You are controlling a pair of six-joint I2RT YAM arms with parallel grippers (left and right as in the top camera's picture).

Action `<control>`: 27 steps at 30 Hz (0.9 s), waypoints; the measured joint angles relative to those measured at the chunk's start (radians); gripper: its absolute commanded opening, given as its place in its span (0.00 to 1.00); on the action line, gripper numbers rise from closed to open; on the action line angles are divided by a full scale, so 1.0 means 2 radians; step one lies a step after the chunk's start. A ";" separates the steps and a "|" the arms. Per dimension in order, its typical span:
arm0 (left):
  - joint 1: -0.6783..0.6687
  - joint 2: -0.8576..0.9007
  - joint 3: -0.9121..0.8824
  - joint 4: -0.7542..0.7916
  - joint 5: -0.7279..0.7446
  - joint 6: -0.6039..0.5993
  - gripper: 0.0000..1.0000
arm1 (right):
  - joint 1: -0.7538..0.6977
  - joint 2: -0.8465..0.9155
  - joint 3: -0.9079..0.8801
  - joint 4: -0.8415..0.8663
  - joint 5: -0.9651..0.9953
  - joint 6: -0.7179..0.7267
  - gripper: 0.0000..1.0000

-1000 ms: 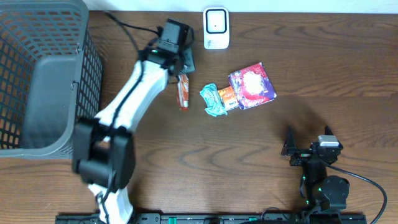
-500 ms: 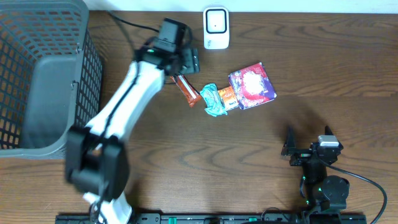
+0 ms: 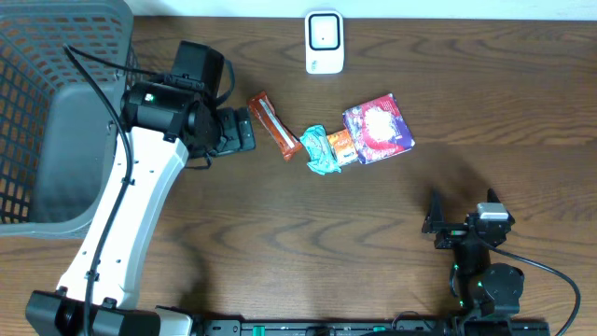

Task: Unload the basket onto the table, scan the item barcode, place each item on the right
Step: 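Carry the red-brown bar toward the scanner and release it on the table, then raise the right arm and reach toward the purple-red wipes pack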

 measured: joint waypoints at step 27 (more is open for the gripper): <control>0.000 0.000 0.000 -0.004 0.000 0.000 0.98 | 0.000 0.000 -0.001 0.189 -0.225 0.369 0.99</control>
